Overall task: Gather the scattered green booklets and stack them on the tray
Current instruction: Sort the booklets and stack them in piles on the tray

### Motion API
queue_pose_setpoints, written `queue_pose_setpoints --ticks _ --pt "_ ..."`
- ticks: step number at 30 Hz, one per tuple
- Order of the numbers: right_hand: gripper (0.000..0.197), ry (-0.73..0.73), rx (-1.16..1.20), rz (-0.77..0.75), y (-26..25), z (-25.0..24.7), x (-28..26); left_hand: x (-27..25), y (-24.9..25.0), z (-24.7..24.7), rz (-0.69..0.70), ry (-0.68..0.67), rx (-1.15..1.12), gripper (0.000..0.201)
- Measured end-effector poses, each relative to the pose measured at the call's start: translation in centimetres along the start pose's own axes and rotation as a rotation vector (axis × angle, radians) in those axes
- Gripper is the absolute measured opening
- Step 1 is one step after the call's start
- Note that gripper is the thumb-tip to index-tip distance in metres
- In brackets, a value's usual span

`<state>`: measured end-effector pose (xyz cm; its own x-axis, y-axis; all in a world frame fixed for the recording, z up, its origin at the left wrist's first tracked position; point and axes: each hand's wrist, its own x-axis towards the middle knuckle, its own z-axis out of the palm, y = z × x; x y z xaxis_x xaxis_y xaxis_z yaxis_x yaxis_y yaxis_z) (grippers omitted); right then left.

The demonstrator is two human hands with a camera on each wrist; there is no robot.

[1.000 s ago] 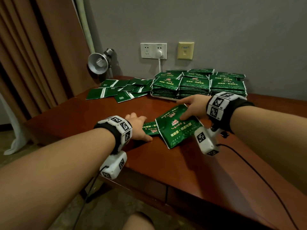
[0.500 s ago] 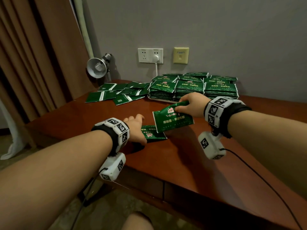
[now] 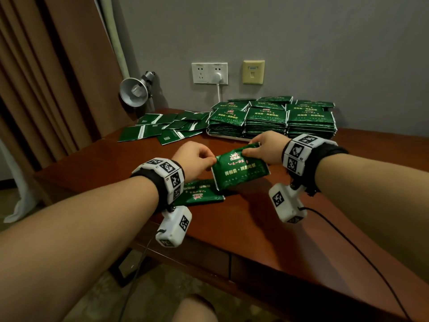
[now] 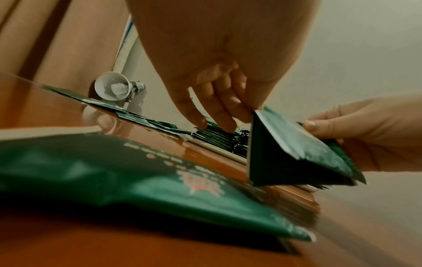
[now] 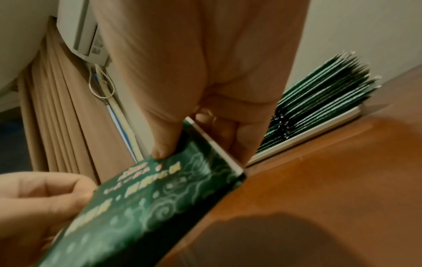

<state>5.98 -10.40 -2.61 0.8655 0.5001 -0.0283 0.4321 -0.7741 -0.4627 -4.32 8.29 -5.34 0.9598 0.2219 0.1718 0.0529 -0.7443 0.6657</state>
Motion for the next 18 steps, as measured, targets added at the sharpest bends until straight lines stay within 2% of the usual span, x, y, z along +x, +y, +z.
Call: queue_pose_setpoints --ticks 3,5,6,8,10,12,15,18 --pt "0.049 0.028 -0.044 0.01 0.2 0.1 0.5 0.4 0.3 -0.1 -0.031 0.048 0.078 0.014" --pt "0.042 0.022 -0.113 0.073 0.5 0.3 0.8 0.7 0.3 -0.4 -0.061 -0.009 0.275 0.013" --pt "0.046 0.002 -0.169 0.114 0.7 0.4 0.9 0.6 0.2 -0.5 -0.089 -0.044 0.396 0.016" --pt "0.051 -0.031 -0.314 0.147 1.0 0.9 0.9 -0.1 0.3 -0.6 -0.157 -0.144 0.644 0.033" --pt "0.06 -0.036 -0.395 0.095 1.1 1.5 0.7 -1.1 0.7 -0.3 -0.245 -0.322 0.833 0.054" --pt "0.075 -0.075 -0.417 0.029 1.1 2.0 0.6 -2.2 1.6 0.5 -0.322 -0.482 0.948 0.067" --pt "0.093 -0.218 -0.443 0.001 0.4 2.9 0.4 -2.9 2.5 1.3 -0.351 -0.504 0.949 0.067" --pt "0.086 -0.261 -0.542 0.0 0.4 3.6 0.3 -2.7 2.9 1.3 -0.277 -0.504 0.803 0.057"
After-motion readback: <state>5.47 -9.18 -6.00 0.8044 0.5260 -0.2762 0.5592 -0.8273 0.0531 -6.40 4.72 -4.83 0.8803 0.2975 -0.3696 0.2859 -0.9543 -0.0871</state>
